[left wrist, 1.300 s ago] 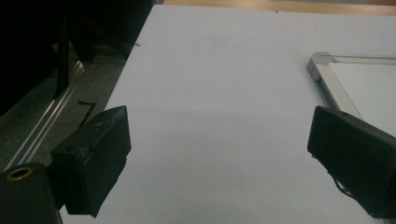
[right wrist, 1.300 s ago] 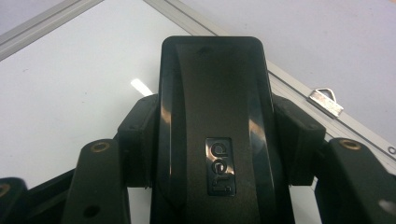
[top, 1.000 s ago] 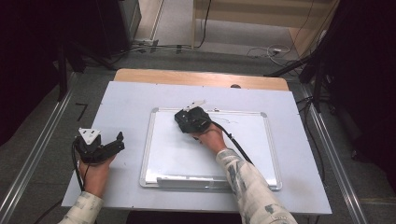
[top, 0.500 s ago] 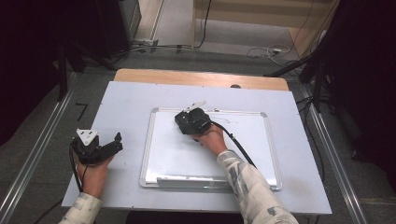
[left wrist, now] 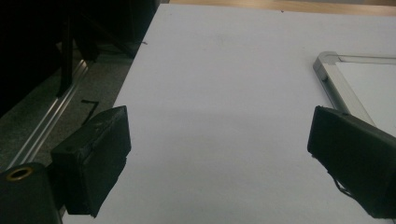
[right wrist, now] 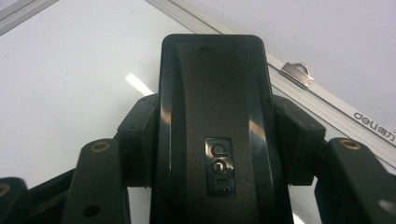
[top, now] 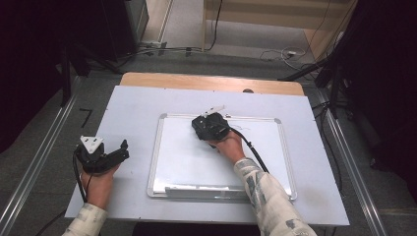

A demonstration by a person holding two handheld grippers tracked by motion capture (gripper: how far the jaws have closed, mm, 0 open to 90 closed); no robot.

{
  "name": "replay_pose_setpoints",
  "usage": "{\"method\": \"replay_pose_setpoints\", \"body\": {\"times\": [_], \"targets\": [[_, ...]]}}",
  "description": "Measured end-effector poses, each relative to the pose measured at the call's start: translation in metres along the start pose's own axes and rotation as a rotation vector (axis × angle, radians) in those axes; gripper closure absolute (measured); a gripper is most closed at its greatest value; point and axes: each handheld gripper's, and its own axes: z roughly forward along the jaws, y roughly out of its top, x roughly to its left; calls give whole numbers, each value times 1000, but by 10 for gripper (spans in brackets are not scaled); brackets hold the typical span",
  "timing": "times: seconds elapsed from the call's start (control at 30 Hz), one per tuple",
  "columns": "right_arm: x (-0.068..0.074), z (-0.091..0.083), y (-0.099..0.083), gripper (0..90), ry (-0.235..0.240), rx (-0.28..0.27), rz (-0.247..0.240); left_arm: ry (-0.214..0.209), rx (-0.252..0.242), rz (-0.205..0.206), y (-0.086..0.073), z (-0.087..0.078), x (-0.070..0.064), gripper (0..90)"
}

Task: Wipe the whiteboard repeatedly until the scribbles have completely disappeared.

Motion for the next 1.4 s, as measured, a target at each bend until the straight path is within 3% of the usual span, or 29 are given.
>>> {"method": "replay_pose_setpoints", "body": {"times": [0.53, 0.87, 1.4], "targets": [[-3, 0, -1, 383, 2, -6, -5, -6, 0, 6, 1, 2, -3, 63], [-7, -3, 2, 344, 17, -33, 34, -5, 0, 3, 1, 3, -3, 63], [-3, -1, 3, 397, 5, -36, 5, -6, -3, 3, 1, 2, -3, 63]]}}
